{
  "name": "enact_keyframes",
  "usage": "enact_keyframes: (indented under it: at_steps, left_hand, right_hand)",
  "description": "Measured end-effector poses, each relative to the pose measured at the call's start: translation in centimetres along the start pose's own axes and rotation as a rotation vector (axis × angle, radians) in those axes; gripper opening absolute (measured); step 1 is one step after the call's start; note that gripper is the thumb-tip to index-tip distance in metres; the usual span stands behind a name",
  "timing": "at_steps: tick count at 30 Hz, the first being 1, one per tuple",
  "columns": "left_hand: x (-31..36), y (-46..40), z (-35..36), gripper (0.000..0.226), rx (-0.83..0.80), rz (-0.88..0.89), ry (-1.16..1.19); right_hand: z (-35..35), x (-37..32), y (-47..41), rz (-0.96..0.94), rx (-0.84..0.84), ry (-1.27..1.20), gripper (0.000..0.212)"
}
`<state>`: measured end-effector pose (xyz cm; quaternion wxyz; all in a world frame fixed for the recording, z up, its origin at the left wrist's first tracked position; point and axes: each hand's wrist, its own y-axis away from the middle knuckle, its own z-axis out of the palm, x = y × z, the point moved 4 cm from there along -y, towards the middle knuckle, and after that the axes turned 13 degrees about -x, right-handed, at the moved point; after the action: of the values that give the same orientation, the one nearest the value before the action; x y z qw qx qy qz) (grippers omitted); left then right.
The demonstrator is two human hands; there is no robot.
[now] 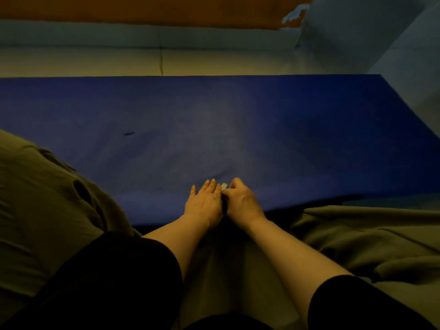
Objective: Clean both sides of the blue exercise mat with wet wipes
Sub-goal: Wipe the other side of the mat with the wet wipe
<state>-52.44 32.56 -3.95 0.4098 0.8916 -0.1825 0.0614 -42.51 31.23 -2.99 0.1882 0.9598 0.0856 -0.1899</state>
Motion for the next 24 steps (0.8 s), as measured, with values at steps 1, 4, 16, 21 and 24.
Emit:
enact_keyframes:
  at_steps: [1, 4, 16, 21, 24]
  left_hand:
    - [-0.1, 0.1, -0.1, 0.06, 0.004, -0.009, 0.006]
    - [-0.4, 0.3, -0.3, 0.057, 0.009, -0.037, -0.033]
    - [-0.8, -0.5, -0.8, 0.062, 0.02, -0.056, 0.043]
    - [-1.6, -1.9, -1.4, 0.062, 0.02, -0.036, 0.003]
    - [-2.6, -3.2, -1.9, 0.06, 0.028, -0.041, -0.021]
  right_hand:
    - [0.1, 0.1, -0.5, 0.01, -0.042, 0.007, 0.02]
    - [-1.8, 3.8, -0.9, 0.212, 0.078, -0.008, 0.019]
    - [-1.5, 2.2, -3.5, 0.165, -0.023, 0.027, 0.018]
    - [-2.8, 6.0, -4.0, 0.408, 0.173, 0.01, 0.021]
    - [-0.7, 2.9, -4.9, 0.155, 0.184, -0.064, 0.017]
